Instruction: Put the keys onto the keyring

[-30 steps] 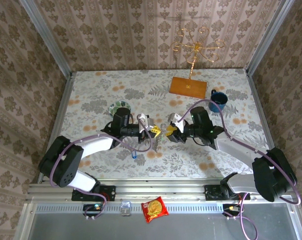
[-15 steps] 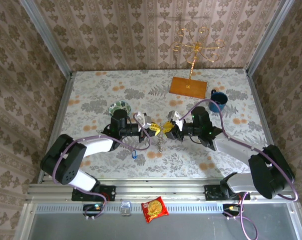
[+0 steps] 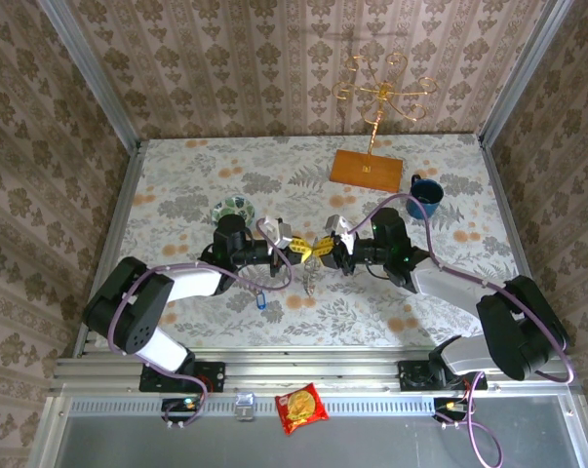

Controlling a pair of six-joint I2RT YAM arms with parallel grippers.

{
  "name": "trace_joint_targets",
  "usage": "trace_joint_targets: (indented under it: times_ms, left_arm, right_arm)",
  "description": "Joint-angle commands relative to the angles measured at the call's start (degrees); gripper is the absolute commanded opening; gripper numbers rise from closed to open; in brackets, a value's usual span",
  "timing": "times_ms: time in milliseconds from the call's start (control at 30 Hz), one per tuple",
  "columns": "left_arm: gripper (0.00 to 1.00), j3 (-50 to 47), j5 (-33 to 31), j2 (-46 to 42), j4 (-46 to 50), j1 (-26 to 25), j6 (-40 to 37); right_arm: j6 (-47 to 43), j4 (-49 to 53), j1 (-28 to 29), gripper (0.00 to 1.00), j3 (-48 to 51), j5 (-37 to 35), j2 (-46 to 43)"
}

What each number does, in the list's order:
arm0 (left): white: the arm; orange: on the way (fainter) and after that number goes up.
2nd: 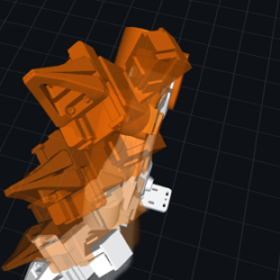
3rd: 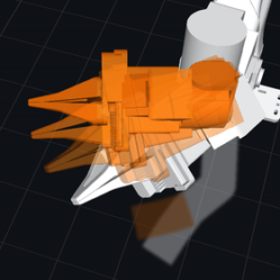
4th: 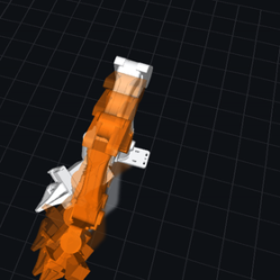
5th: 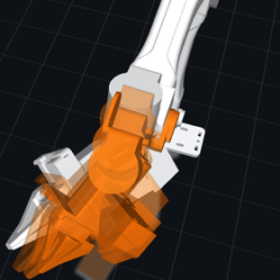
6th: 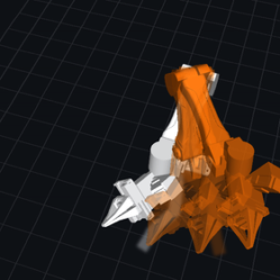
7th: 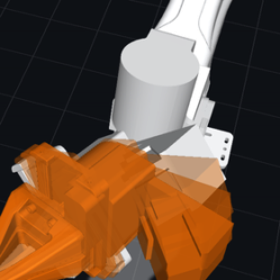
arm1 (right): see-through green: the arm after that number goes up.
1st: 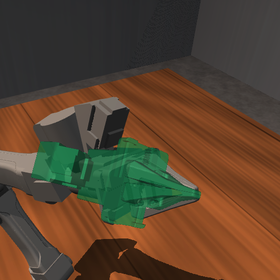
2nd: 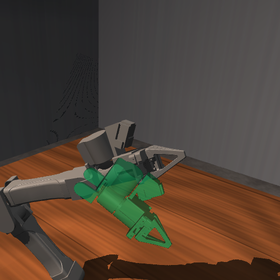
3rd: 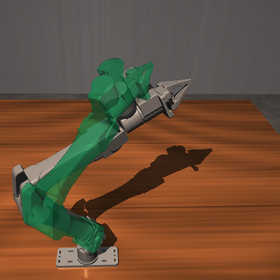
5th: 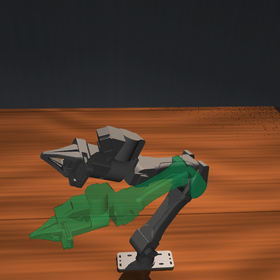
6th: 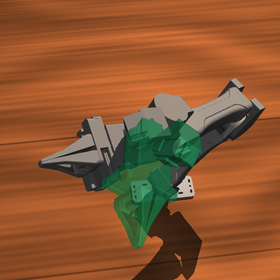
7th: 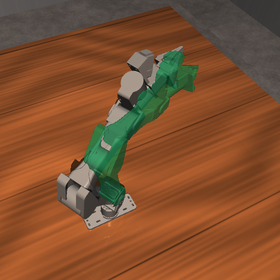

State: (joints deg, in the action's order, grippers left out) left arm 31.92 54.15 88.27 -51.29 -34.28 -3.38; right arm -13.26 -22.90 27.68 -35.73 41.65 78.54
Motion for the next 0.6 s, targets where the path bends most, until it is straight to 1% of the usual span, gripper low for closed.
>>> trace_joint_targets:
  times_ms: [0,33,100,133,167,233,333,467,567]
  left_arm:
    - [0.00,0.0,3.1,0.5,-3.9,0.2,1.9]
    - [0.00,0.0,2.9,0.5,-3.7,0.2,1.8]
    - [0.01,0.1,2.4,0.4,-2.8,0.6,1.6]
    - [0.09,0.1,2.0,0.2,-2.2,0.7,1.3]
    - [0.13,0.0,1.7,0.0,-1.3,0.9,0.8]
    - [0.16,0.6,1.1,-1.3,4.0,0.8,-2.8]
    - [0.16,2.4,-0.8,-3.4,15.5,0.1,-10.3]
    - [0.15,5.0,-1.9,-4.6,26.5,-0.8,-16.9]
    - [0.14,6.9,-2.4,-5.0,31.5,-1.1,-20.0]
  right_arm:
    - [-0.1,-2.5,0.4,0.03,-1.0,1.3,0.7]
    - [-0.3,-2.4,0.4,0.00,-1.1,1.4,0.7]
    - [-1.0,-1.3,0.3,0.00,-1.3,1.4,0.4]
    - [-1.8,0.1,0.3,0.00,-1.7,1.3,0.2]
    - [-2.9,2.0,0.3,0.00,-2.2,1.3,0.0]
    - [-5.7,7.2,0.3,0.00,-3.5,0.9,-0.4]
    - [-9.1,13.9,0.4,0.00,-5.3,0.6,-0.6]
    - [-14.0,23.0,1.3,0.00,-9.1,-0.7,-0.3]
    - [-17.0,28.9,2.3,0.00,-12.0,-2.4,0.6]
